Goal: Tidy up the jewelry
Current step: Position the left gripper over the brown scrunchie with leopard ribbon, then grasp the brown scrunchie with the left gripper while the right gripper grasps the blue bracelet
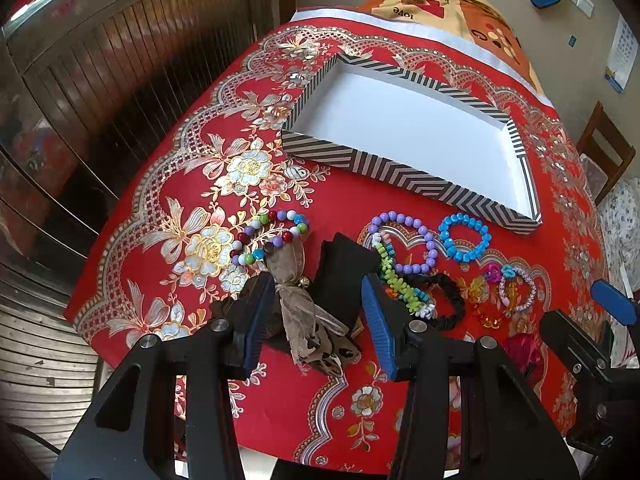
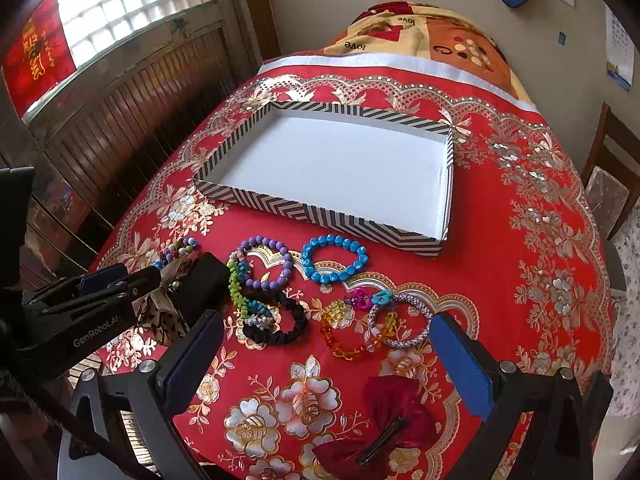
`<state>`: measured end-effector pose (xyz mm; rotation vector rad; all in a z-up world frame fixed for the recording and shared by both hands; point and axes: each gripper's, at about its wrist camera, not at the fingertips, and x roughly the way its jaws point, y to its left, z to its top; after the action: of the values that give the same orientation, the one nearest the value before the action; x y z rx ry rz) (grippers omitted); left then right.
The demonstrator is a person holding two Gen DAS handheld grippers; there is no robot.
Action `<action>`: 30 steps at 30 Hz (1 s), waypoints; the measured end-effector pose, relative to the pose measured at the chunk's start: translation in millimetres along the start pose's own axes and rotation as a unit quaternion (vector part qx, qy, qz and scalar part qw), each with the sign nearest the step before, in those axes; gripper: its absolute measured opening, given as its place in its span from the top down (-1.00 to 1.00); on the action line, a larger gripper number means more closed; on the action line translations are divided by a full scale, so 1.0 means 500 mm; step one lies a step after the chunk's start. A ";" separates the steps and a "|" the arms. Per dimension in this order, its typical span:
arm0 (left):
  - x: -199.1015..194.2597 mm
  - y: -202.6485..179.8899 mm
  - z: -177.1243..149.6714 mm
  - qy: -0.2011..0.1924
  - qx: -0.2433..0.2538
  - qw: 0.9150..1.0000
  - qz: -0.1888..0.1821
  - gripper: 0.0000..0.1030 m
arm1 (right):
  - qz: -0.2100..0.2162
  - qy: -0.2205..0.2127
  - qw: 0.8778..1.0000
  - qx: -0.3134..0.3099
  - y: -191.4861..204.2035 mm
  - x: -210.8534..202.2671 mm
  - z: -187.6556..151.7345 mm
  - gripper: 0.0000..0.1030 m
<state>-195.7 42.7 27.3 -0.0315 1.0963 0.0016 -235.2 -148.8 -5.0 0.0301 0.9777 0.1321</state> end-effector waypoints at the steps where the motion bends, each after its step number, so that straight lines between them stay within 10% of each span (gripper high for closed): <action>1: 0.001 0.001 -0.001 0.001 -0.001 1.000 -0.001 0.13 | 0.001 0.001 1.000 0.000 0.000 0.002 0.001 -1.00; 22: 0.016 0.092 -0.024 0.079 -0.036 0.986 -0.145 0.04 | 0.041 0.039 0.998 0.000 -0.062 0.075 0.000 -0.84; 30: 0.048 0.113 -0.006 0.094 -0.066 0.982 -0.147 0.04 | 0.056 0.046 0.997 -0.007 -0.048 0.091 0.003 -0.83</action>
<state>-188.5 98.9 3.3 -0.3187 1.2711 -0.1964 -206.5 -167.0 -43.6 0.0661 1.0677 0.2456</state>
